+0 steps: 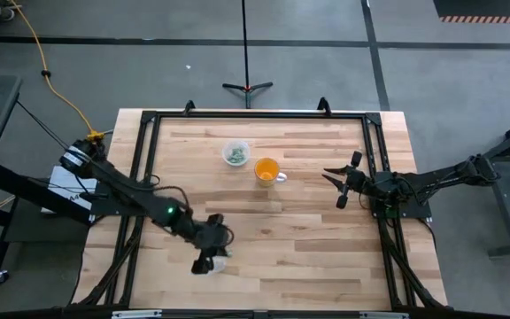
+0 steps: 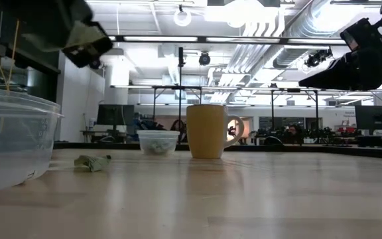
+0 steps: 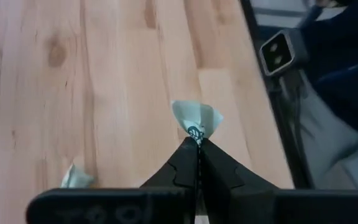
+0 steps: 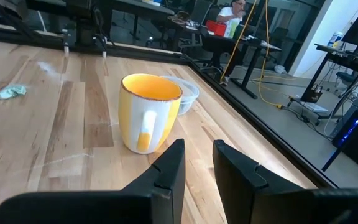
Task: Pick and place items into bin
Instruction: Put the light green stevia packet into the bottom transparent bin
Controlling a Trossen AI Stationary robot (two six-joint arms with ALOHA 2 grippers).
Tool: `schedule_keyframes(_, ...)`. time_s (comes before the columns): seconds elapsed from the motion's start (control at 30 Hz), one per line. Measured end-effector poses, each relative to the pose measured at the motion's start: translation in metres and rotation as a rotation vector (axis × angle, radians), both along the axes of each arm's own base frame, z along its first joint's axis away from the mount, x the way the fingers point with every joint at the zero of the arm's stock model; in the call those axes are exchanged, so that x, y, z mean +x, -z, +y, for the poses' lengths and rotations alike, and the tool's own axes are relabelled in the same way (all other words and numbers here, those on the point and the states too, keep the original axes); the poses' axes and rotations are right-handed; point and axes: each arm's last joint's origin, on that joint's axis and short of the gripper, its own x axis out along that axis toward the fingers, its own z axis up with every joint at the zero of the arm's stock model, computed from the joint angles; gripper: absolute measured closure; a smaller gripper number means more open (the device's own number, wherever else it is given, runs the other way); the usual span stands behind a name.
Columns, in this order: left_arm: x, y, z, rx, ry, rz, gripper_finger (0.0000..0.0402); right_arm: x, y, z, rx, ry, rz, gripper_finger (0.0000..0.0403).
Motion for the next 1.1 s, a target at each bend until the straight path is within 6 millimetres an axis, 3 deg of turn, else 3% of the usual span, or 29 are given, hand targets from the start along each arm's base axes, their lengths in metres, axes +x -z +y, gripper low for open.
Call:
schedule_keyframes(0.3,-0.017,0.009,-0.010,0.012,-0.090,0.143,0.0370,0.000,0.000,0.000,0.001,0.000,-0.002,0.0329)
schedule_keyframes(0.7,-0.015,0.009,-0.005,0.048,-0.188,0.119,0.0197,0.000,0.000,0.000,0.001,-0.002,-0.002,0.0329)
schedule_keyframes(0.87,-0.006,0.010,0.014,0.096,-0.222,0.117,0.0165,0.000,0.000,0.000,-0.003,-0.002,0.000,0.0329)
schedule_keyframes(1.1,0.006,0.014,0.062,0.210,-0.244,0.183,0.0161,0.000,0.000,0.000,0.001,-0.003,-0.002,0.0329)
